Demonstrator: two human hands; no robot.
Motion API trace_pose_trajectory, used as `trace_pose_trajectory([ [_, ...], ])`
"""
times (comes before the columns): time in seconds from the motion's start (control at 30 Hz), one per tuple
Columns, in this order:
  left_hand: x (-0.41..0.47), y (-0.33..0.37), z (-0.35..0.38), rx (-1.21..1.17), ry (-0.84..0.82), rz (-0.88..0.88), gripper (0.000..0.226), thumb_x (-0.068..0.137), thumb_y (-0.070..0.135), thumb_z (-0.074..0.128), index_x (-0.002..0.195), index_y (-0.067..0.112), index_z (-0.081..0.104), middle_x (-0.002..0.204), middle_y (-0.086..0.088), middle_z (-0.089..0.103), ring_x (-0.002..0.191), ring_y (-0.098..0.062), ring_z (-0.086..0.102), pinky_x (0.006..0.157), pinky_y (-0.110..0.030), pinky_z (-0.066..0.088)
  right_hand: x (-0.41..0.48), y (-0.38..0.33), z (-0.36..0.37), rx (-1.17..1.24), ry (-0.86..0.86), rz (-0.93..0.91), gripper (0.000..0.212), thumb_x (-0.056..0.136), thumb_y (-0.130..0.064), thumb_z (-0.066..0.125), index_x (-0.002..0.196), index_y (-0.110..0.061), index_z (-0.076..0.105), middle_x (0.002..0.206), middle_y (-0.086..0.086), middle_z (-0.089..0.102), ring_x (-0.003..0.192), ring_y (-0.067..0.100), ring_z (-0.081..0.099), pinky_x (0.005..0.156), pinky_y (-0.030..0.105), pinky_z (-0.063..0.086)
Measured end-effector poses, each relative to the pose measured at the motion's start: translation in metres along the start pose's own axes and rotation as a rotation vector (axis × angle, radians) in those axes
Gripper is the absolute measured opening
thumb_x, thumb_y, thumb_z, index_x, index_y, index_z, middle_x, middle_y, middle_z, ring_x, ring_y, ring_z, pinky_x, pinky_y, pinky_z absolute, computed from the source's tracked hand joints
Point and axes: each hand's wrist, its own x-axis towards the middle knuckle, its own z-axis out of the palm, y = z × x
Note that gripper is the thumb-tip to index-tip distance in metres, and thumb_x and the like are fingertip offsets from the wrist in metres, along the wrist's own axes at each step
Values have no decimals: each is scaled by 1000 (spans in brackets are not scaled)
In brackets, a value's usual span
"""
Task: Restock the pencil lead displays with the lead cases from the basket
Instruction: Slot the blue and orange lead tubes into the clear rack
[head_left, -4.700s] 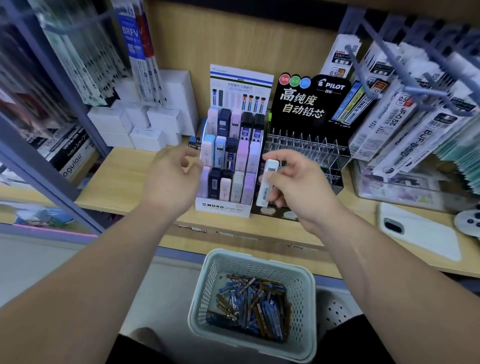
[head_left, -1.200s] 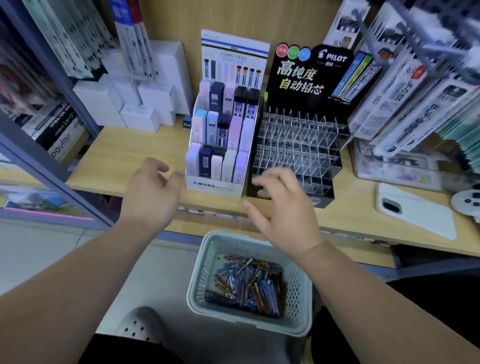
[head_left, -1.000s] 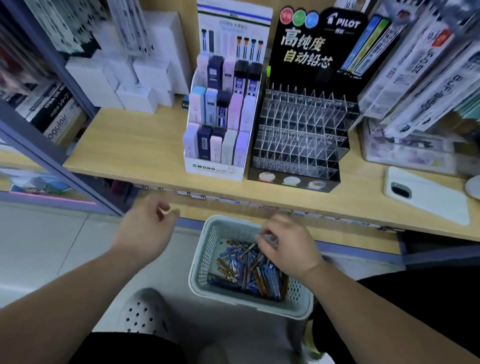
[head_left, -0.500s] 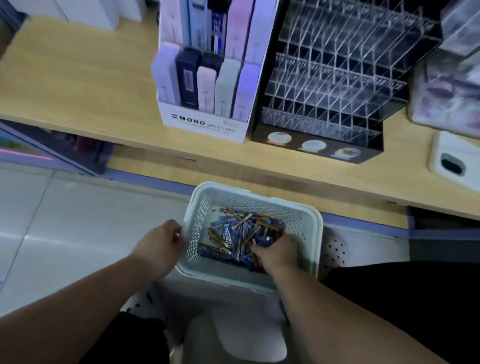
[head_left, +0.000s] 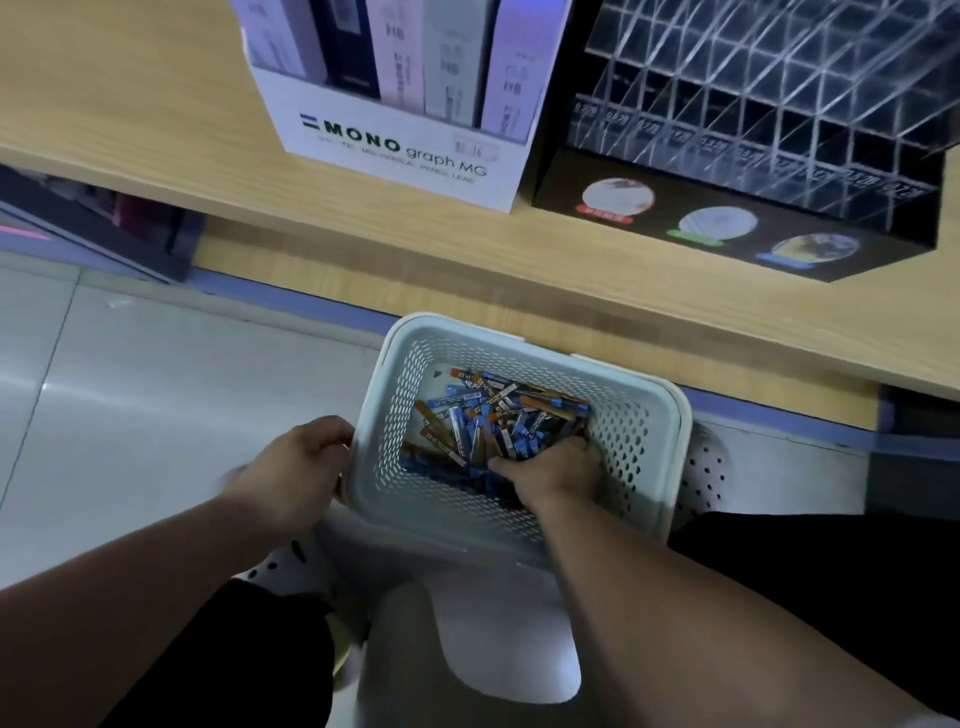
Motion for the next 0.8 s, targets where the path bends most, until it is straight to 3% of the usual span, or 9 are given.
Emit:
trace_pose_trajectory([
  [0.13,1,3,3,-57,3,-23,20,89,11,46,77,18,60,69,-8,64,68,-24,57,64,-36,43,6,-7,-1,35,-25,14,125,53,-65,91,143,-1,33,147,17,41,134,33,43,103,36,45],
  [0.23,-1,8,2,-67,7,-27,21,75,29,43,81,16,58,77,-16,63,72,-29,56,68,-46,48,6,-8,2,40,-52,-25,112,55,-57,94,135,-5,35,139,15,47,128,33,48,95,37,48],
  [0.33,-2,11,0,-70,0,-31,24,72,33,42,82,15,56,74,-17,58,70,-25,54,73,-54,51,1,-12,9,71,-88,-77,101,55,-47,97,129,-9,39,132,14,53,121,35,55,92,42,53],
  [0.53,-2,14,8,-49,24,8,13,96,15,43,85,8,47,71,-8,51,67,-21,48,62,-34,40,1,-11,8,-12,-105,-183,93,57,-53,95,123,-15,41,126,15,59,112,35,60,81,40,54],
  [0.67,-1,16,11,-4,38,31,13,97,12,42,93,2,48,77,-13,52,68,-20,47,60,-33,38,2,-6,2,-33,-119,-270,85,69,-49,90,132,-16,43,126,12,64,110,35,64,74,35,49],
  [0.8,-1,15,10,-5,43,28,13,97,13,43,89,3,46,76,-11,51,69,-22,47,65,-37,42,-4,-13,7,-124,-158,-422,53,82,-42,81,121,-19,54,110,7,69,94,30,66,73,36,53],
])
